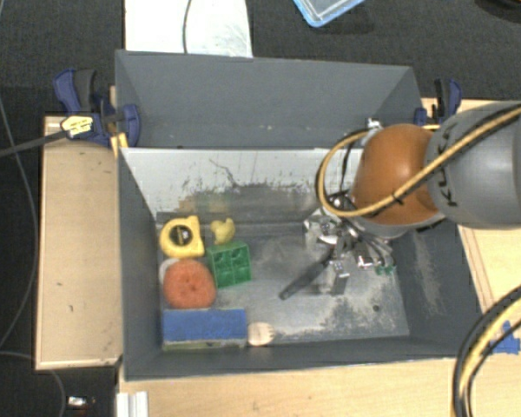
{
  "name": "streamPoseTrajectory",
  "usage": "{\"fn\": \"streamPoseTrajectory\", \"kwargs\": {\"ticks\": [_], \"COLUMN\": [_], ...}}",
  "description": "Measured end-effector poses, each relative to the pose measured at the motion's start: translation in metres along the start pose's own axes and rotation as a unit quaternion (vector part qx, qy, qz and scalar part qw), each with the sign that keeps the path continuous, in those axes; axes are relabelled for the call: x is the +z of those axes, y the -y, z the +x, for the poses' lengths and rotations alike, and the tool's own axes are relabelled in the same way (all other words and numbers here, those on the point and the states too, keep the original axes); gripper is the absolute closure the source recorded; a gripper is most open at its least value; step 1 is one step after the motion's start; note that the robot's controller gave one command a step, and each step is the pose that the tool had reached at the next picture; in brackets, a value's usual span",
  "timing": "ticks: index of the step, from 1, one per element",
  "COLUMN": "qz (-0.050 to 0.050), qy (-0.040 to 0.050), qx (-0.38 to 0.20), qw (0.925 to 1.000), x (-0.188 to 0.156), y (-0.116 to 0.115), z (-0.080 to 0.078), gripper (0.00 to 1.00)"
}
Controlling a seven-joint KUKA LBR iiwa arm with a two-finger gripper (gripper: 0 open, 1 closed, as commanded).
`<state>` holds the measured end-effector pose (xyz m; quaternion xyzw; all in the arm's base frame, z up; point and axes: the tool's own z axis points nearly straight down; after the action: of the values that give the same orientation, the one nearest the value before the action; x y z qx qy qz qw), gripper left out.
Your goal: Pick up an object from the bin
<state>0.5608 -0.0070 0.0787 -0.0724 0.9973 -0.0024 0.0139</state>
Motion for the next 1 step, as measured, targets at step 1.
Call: {"fn": "streamPoseTrajectory", "kwargs": {"ticks": [1], "qz": [0.000], "qy": [-0.0004], "qx": [0.093], "qw": [0.9957], "x": [0.0016], "y": [-0.0171], "z": [0.0248], "gripper": [0.00]}}
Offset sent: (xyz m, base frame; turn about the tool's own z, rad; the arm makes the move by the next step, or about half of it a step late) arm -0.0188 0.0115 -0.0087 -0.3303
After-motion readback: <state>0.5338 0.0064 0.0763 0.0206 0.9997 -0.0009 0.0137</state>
